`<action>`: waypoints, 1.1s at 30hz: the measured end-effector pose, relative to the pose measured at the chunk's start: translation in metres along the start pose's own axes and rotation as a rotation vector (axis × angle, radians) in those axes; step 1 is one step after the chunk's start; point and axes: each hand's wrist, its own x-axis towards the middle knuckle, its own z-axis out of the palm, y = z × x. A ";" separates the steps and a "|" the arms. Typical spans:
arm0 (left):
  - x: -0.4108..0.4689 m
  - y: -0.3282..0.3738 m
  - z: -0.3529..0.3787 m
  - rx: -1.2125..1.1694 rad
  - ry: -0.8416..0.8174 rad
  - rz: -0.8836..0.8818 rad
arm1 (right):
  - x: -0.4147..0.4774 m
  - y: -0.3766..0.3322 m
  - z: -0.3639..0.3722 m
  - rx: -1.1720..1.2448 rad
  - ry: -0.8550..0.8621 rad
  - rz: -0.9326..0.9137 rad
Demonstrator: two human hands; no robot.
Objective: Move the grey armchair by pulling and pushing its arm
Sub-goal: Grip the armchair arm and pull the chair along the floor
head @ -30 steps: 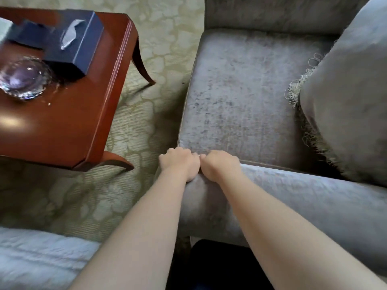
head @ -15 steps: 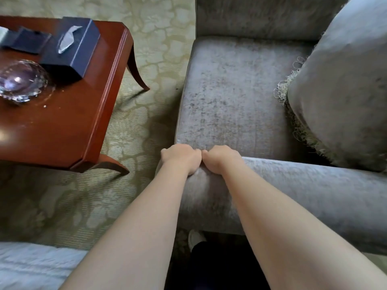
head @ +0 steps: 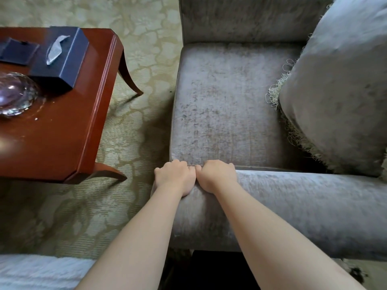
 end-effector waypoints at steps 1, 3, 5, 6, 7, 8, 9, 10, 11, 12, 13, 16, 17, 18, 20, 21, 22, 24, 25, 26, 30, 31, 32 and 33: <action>0.000 0.000 0.000 -0.001 0.002 -0.003 | 0.001 0.000 0.000 0.003 0.003 -0.002; 0.001 0.001 -0.001 0.005 0.005 -0.007 | 0.001 -0.001 0.000 0.003 0.005 -0.002; 0.000 0.001 -0.002 0.013 0.009 -0.006 | 0.000 0.000 0.000 0.004 0.009 0.002; -0.001 0.002 -0.003 0.015 0.009 -0.001 | -0.001 -0.001 -0.001 0.004 0.011 0.002; -0.001 0.001 -0.004 0.016 0.006 0.003 | -0.001 -0.001 -0.003 0.007 0.009 0.004; -0.002 0.001 -0.004 0.015 0.002 0.006 | -0.002 -0.002 -0.004 0.012 0.000 0.005; -0.003 0.001 -0.004 0.015 -0.002 0.005 | -0.002 -0.002 -0.006 0.015 -0.017 0.005; -0.004 0.002 -0.005 0.018 -0.004 0.001 | -0.003 -0.002 -0.006 0.011 -0.037 0.004; -0.005 0.002 -0.004 0.023 -0.007 -0.001 | -0.006 -0.001 -0.006 0.003 -0.055 0.004; -0.007 0.003 -0.003 0.031 -0.009 -0.001 | -0.008 0.000 -0.007 -0.005 -0.067 0.004; -0.008 0.003 -0.001 0.035 -0.010 -0.001 | -0.009 0.002 -0.007 -0.012 -0.074 0.002; -0.013 0.002 0.007 0.077 -0.031 0.018 | -0.017 0.004 -0.002 -0.032 -0.088 -0.018; -0.015 0.001 0.008 0.101 -0.043 0.032 | -0.020 0.003 0.000 -0.036 -0.092 -0.026; -0.017 -0.001 0.008 0.122 -0.052 0.050 | -0.022 0.002 0.000 -0.032 -0.095 -0.035; -0.016 -0.002 0.005 0.169 -0.088 0.078 | -0.026 0.005 -0.002 0.002 -0.088 -0.066; -0.013 -0.001 0.002 0.197 -0.121 0.077 | -0.029 0.009 -0.004 0.027 -0.070 -0.089; -0.008 0.001 -0.002 0.227 -0.165 0.067 | -0.033 0.018 -0.007 0.049 -0.041 -0.111; 0.005 0.016 -0.008 0.245 -0.263 0.029 | -0.044 0.050 -0.012 0.051 0.043 -0.117; 0.012 0.030 -0.009 0.230 -0.309 0.026 | -0.050 0.072 -0.015 0.033 0.086 -0.096; 0.017 0.049 -0.008 0.219 -0.339 0.048 | -0.055 0.098 -0.019 0.010 0.122 -0.062; 0.006 0.169 0.011 0.146 -0.343 0.277 | -0.069 0.220 -0.053 -0.081 0.155 0.140; -0.004 0.202 0.019 0.123 -0.346 0.326 | -0.074 0.252 -0.063 -0.091 0.150 0.190; -0.016 0.236 0.027 0.113 -0.344 0.361 | -0.080 0.283 -0.074 -0.092 0.147 0.237; -0.028 0.266 0.035 0.118 -0.331 0.393 | -0.087 0.311 -0.083 -0.095 0.146 0.266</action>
